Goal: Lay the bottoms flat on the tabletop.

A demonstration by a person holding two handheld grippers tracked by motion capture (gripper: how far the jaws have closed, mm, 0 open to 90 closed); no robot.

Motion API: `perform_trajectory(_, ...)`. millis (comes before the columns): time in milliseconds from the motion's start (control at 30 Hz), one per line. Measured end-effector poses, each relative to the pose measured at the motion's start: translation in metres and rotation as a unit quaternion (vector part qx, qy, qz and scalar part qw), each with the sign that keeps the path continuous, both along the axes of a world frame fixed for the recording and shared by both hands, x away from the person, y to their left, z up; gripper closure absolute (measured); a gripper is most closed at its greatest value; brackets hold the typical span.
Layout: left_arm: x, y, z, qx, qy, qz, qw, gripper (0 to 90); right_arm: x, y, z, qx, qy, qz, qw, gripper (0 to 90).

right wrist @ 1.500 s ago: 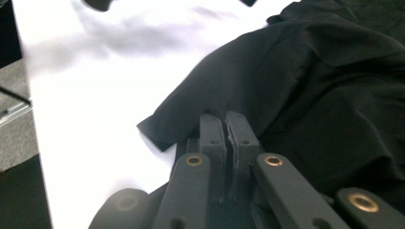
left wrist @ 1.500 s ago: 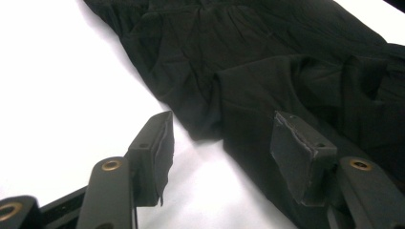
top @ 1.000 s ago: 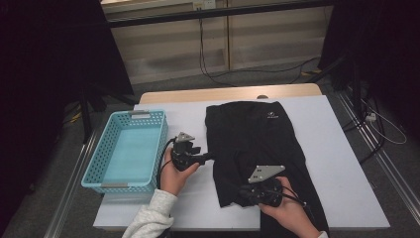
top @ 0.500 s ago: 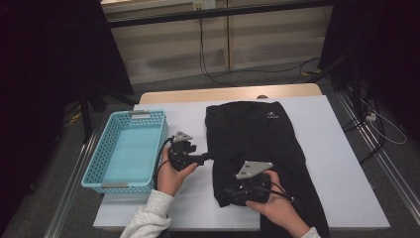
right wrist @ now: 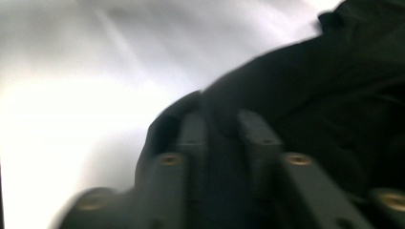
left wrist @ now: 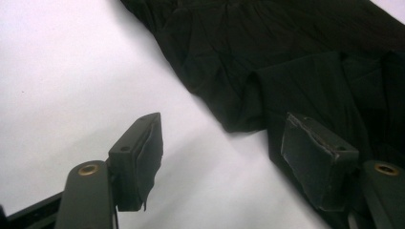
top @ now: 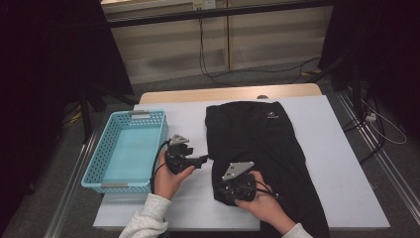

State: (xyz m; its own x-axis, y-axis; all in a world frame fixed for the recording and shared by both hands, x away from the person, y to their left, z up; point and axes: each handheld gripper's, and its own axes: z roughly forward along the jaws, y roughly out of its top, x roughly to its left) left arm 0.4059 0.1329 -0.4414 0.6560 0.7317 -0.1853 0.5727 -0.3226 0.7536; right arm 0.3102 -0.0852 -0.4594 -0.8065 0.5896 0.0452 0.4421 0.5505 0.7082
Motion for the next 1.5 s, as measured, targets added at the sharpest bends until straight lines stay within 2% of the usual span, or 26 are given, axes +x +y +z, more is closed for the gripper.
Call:
perform_trajectory(33, 0.000, 0.000, 0.000, 0.002, -0.002, 0.001, 1.0000, 30.7, 0.000, -0.003, 0.001, -0.003, 0.003, 0.000, 1.0000, 82.0)
perform_trajectory(100, 0.001, -0.001, -0.001, -0.001, 0.001, -0.001, 1.0000, 30.8, 0.001, -0.010, 0.001, 0.009, 0.015, -0.005, 0.9998, 86.2)
perform_trajectory(167, 0.002, -0.001, -0.001, -0.001, 0.000, 0.002, 1.0000, 30.9, 0.000, -0.017, 0.002, 0.024, 0.018, -0.008, 0.9995, 86.6)
perform_trajectory(233, 0.004, -0.002, -0.001, -0.014, 0.006, 0.007, 0.9999, 31.2, -0.003, -0.023, 0.007, 0.048, 0.023, -0.011, 0.9985, 86.6)
perform_trajectory(467, 0.010, -0.012, -0.006, -0.002, 0.002, 0.008, 1.0000, 32.2, -0.020, -0.036, 0.024, 0.085, 0.021, -0.003, 0.9962, 86.5)
perform_trajectory(700, 0.017, -0.021, -0.012, 0.007, -0.004, 0.012, 0.9999, 36.0, -0.034, -0.036, 0.027, 0.083, 0.026, 0.022, 0.9960, 86.4)
perform_trajectory(767, 0.019, -0.024, -0.015, 0.012, -0.001, 0.011, 0.9999, 37.6, -0.036, -0.037, 0.027, 0.081, 0.022, 0.018, 0.9963, 86.3)
perform_trajectory(833, 0.021, -0.027, -0.018, 0.021, -0.009, 0.011, 0.9997, 39.2, -0.036, -0.038, 0.025, 0.083, 0.026, 0.017, 0.9960, 86.3)
perform_trajectory(933, 0.025, -0.032, -0.022, 0.033, -0.006, 0.007, 0.9994, 41.9, -0.036, -0.040, 0.022, 0.078, 0.030, 0.016, 0.9964, 86.1)
perform_trajectory(1000, 0.026, -0.037, -0.025, 0.041, -0.014, 0.009, 0.9990, 43.6, -0.035, -0.041, 0.021, 0.079, 0.033, 0.014, 0.9962, 86.1)
perform_trajectory(1100, 0.025, -0.043, -0.023, 0.043, -0.006, 0.002, 0.9990, 53.7, -0.035, -0.039, 0.019, 0.077, 0.038, 0.018, 0.9961, 86.1)
perform_trajectory(1167, 0.023, -0.046, -0.023, 0.051, -0.007, 0.002, 0.9987, 62.1, -0.036, -0.036, 0.018, 0.077, 0.037, 0.023, 0.9961, 86.1)
perform_trajectory(1233, 0.024, -0.047, -0.023, 0.042, 0.000, 0.011, 0.9990, 71.2, -0.036, -0.034, 0.017, 0.076, 0.038, 0.027, 0.9960, 86.1)
perform_trajectory(1267, 0.025, -0.047, -0.024, 0.030, 0.010, 0.015, 0.9994, 77.3, -0.036, -0.033, 0.017, 0.078, 0.039, 0.029, 0.9958, 86.2)
perform_trajectory(1333, 0.027, -0.046, -0.023, 0.020, 0.030, 0.011, 0.9993, 87.9, -0.036, -0.031, 0.017, 0.077, 0.040, 0.031, 0.9958, 86.2)
perform_trajectory(1433, 0.032, -0.045, -0.018, 0.024, 0.039, 0.016, 0.9988, 89.2, -0.035, -0.028, 0.018, 0.079, 0.038, 0.035, 0.9955, 86.3)
perform_trajectory(1500, 0.036, -0.039, -0.013, 0.018, 0.037, 0.028, 0.9988, 89.3, -0.035, -0.027, 0.018, 0.085, 0.039, 0.037, 0.9949, 86.2)
